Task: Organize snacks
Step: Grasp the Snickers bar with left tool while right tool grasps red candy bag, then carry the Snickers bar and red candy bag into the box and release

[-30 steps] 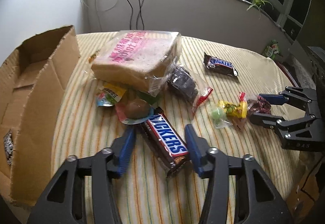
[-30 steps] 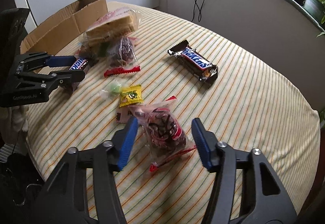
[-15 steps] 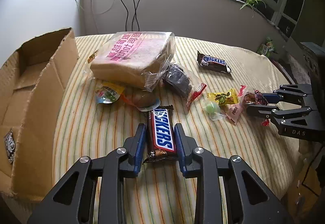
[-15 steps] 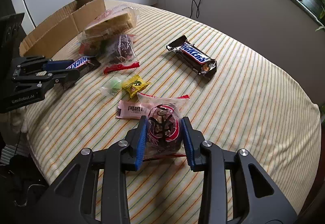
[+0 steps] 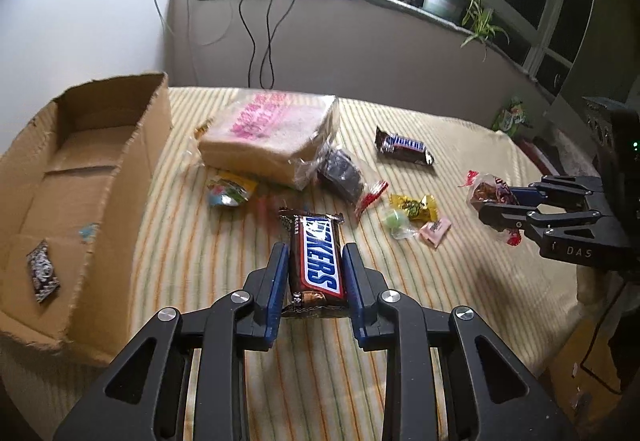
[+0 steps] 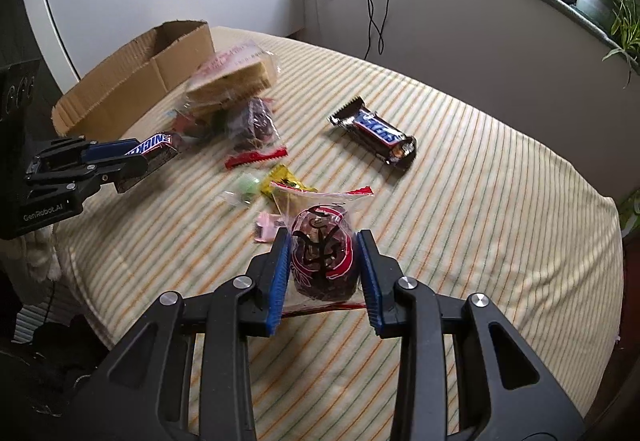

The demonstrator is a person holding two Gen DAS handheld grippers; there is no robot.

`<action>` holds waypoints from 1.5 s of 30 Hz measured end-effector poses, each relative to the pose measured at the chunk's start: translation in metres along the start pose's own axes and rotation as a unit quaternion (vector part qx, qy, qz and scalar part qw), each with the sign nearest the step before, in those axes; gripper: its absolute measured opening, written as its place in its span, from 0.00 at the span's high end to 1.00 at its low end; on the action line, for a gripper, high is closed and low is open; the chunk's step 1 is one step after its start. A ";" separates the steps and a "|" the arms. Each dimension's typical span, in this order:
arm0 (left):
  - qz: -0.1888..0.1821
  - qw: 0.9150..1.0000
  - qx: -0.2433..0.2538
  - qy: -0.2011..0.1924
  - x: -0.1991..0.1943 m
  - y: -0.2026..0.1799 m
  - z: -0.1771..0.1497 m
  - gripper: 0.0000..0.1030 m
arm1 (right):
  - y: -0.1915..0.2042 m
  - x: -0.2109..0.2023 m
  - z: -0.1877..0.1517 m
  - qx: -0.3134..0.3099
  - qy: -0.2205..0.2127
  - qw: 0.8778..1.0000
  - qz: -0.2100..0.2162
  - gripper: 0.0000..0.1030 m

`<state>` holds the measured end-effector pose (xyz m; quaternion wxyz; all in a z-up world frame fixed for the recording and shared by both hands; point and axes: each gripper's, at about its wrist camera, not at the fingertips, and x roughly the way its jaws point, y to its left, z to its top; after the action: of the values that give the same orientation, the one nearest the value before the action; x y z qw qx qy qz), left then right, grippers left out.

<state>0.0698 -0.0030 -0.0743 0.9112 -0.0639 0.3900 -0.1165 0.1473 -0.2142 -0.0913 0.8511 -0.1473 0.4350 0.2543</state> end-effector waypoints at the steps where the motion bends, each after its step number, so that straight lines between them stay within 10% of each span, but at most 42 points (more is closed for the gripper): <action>1: 0.000 1.000 -0.001 -0.005 -0.004 0.002 0.001 0.75 | 0.002 -0.002 0.001 -0.001 -0.002 1.000 0.000 0.67; 24: 0.067 0.993 -0.049 -0.087 -0.080 0.094 0.010 0.75 | 0.116 0.005 0.091 -0.063 -0.059 0.994 0.074 0.67; 45: 0.100 0.988 -0.084 -0.081 -0.082 0.148 0.005 0.75 | 0.221 0.077 0.180 -0.132 -0.042 0.985 0.105 0.67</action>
<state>0.0431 0.1617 -0.0447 0.9382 -0.1106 0.3277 0.0138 0.1810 0.0776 -0.0566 0.8105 -0.2015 0.3739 0.4034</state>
